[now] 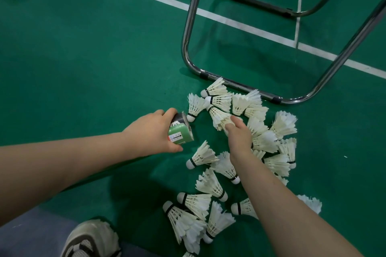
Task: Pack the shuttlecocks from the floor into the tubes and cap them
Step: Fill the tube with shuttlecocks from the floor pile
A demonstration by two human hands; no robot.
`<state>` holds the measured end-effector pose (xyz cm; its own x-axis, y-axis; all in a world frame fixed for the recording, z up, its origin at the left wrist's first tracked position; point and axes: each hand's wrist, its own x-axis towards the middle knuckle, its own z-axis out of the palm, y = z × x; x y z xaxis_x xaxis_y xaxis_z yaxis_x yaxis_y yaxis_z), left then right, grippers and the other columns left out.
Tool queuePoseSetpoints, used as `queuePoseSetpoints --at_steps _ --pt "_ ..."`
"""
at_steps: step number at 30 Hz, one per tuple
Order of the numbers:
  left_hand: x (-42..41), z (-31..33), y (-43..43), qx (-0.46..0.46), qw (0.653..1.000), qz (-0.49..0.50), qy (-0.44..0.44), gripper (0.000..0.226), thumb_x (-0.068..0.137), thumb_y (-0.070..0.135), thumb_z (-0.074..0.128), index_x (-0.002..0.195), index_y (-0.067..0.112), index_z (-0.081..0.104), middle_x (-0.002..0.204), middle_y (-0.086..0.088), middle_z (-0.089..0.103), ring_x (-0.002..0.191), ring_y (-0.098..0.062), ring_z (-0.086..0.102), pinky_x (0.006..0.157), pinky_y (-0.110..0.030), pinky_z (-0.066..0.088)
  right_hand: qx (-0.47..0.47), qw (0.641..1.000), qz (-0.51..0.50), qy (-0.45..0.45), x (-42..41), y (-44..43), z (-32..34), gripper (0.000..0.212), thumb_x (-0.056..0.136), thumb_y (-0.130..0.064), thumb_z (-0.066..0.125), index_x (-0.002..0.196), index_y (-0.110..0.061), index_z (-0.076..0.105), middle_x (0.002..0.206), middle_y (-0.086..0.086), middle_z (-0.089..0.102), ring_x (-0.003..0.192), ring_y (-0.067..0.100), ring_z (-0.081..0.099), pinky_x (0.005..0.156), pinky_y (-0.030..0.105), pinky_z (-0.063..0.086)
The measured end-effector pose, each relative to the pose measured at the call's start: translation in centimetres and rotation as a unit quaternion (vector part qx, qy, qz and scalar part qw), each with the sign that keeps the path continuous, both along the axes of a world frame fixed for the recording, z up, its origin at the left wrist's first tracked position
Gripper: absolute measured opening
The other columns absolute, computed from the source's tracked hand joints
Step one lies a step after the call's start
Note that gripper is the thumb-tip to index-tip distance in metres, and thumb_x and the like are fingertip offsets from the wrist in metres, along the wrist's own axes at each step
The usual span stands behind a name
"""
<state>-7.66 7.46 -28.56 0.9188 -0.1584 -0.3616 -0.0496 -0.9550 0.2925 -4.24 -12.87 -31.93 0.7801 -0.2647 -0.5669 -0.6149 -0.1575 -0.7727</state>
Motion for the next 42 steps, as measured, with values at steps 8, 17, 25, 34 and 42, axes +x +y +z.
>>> queuePoseSetpoints --at_steps 8,17,25,34,42 --pt "-0.1 0.2 -0.4 0.005 1.000 0.000 0.000 0.083 0.065 0.065 0.069 0.127 0.022 0.036 0.107 -0.003 0.053 0.088 -0.022 0.057 0.079 -0.038 0.051 -0.247 0.948 0.080 -0.184 -0.1 -2.8 2.1 0.004 0.088 -0.018 0.056 0.087 -0.022 0.057 0.080 -0.013 0.057 0.074 0.010 0.051 0.065 0.024 0.039" --pt "1.1 3.5 -3.6 -0.044 0.999 0.001 -0.023 0.085 0.063 0.065 0.070 0.127 0.023 0.035 0.106 -0.002 0.055 0.084 -0.019 0.058 0.076 -0.038 0.053 -0.161 0.939 0.213 -0.216 0.1 -3.0 9.8 0.021 0.097 -0.017 0.044 0.115 -0.026 0.047 0.073 -0.010 0.055 0.064 0.008 0.048 0.061 0.025 0.042" --pt "2.8 9.2 -6.6 -0.081 0.994 -0.016 -0.073 0.077 0.064 0.061 0.073 0.121 0.024 0.039 0.101 0.002 0.059 0.083 -0.016 0.058 0.074 -0.034 0.052 -0.101 0.947 0.255 -0.166 0.1 -3.1 15.4 0.018 0.094 -0.014 0.046 0.104 -0.024 0.056 0.088 -0.008 0.061 0.086 0.016 0.059 0.081 0.032 0.046" --pt "2.9 10.3 -10.8 -0.037 0.991 -0.110 -0.073 0.074 0.065 0.059 0.073 0.120 0.022 0.040 0.105 0.002 0.059 0.084 -0.016 0.058 0.073 -0.033 0.052 0.115 0.961 0.239 -0.081 -2.7 -6.3 13.7 0.022 0.096 -0.027 0.047 0.107 -0.017 0.063 0.107 0.002 0.067 0.104 0.019 0.060 0.098 0.039 0.046" --pt "1.8 5.8 -13.0 -0.016 0.983 -0.178 -0.049 0.080 0.066 0.064 0.066 0.128 0.023 0.036 0.113 0.000 0.055 0.092 -0.018 0.057 0.078 -0.035 0.052 0.186 0.918 0.351 0.008 -3.7 -8.2 10.2 0.020 0.088 -0.030 0.059 0.101 -0.015 0.064 0.093 -0.001 0.068 0.090 0.014 0.063 0.092 0.031 0.049"
